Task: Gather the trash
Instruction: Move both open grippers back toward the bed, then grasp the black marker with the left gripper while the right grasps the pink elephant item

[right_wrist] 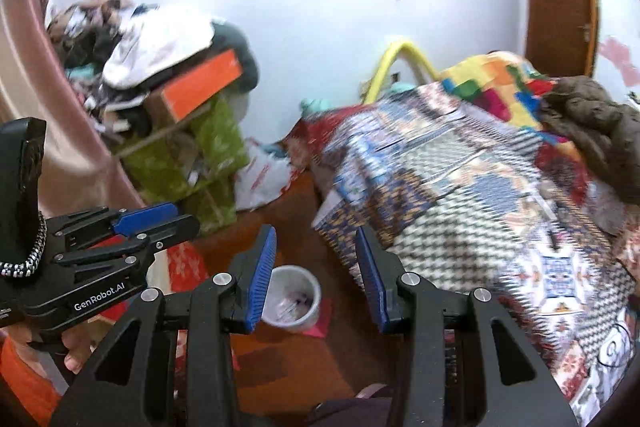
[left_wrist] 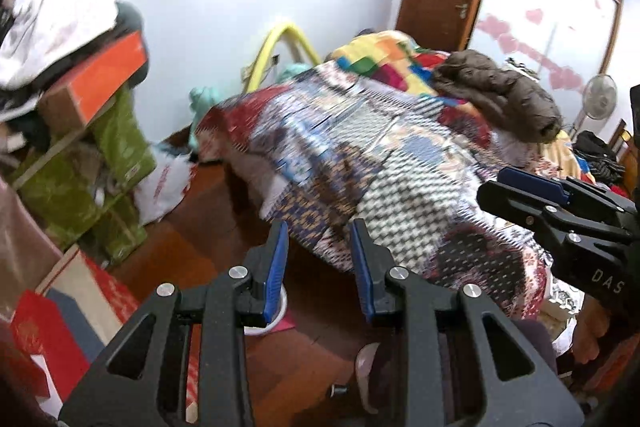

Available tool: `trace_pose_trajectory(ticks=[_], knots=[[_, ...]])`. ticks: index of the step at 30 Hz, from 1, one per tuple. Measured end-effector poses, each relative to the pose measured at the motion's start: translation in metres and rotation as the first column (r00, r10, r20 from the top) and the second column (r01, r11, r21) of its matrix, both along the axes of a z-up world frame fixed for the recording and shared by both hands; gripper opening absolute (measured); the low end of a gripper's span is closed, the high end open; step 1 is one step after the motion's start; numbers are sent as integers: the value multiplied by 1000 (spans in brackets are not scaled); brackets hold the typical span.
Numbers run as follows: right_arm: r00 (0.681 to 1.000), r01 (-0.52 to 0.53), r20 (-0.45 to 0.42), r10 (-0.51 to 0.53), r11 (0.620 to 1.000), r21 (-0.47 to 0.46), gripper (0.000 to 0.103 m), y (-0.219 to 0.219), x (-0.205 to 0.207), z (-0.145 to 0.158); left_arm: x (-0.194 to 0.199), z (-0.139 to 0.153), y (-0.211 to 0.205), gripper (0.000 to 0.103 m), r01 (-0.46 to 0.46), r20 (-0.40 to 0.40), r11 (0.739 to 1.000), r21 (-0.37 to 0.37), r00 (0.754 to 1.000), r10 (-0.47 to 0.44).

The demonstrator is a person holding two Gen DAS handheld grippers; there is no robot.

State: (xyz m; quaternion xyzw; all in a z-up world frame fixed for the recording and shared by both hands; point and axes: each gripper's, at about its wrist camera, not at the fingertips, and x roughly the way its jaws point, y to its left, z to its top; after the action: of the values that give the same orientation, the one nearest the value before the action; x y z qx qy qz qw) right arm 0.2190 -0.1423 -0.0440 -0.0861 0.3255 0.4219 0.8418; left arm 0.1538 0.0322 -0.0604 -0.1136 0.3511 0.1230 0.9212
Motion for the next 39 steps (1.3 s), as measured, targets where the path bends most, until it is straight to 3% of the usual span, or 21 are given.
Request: trace_pose_trajectory(ticks=[10,18,30,39], knots=[[978,188,85,-190,982,28,38,-90,37,24,78,28,-84,32,169,44,985,38,984,-171],[939,339,50,-339,941,10,38,-154,90,12,154,24,-148,37,287,22,957,53,957,-288],[860,500,-83,-503,864,-56,38,-219,185,-41,264,-23,-193,37,372,-39,928,-22,927,-373],[814,527,-207,-543,840,-130,38,-217,261,-106,333,-81,-196,37,373,-106,926,-64,920,-378]])
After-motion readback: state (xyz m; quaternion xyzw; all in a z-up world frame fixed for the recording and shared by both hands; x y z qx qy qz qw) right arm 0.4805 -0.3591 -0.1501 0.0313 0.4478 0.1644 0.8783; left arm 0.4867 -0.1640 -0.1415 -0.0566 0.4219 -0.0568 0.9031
